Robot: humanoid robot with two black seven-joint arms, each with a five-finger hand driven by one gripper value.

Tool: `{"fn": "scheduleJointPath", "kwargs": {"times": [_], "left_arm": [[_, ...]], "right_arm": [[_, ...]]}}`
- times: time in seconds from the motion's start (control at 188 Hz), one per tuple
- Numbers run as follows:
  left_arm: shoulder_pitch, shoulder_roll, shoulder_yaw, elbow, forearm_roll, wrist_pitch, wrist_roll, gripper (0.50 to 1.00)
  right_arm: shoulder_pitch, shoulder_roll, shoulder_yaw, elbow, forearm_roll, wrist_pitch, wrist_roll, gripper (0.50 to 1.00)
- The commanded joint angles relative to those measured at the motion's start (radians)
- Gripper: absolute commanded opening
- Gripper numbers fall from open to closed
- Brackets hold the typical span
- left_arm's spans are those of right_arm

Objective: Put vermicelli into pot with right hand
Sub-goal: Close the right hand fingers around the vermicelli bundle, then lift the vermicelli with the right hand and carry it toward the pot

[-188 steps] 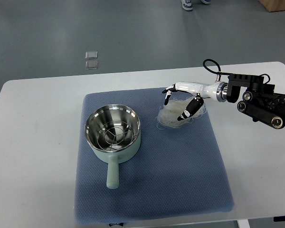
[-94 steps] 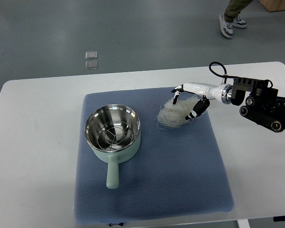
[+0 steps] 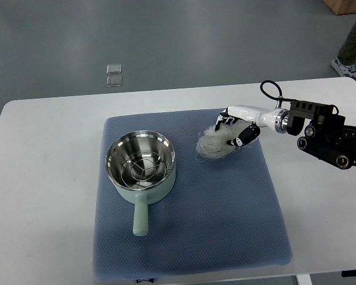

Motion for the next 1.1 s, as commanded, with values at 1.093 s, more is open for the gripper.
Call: {"fn": "scheduleJointPath", "kwargs": {"times": [1.093], "left_arm": [[0.0,0.0,0.0,0.0,0.0,0.0,0.0,1.0]], "right_arm": [[0.271,-0.056,0.008,0.035,0.034,0.072,0.077,0.5]]}}
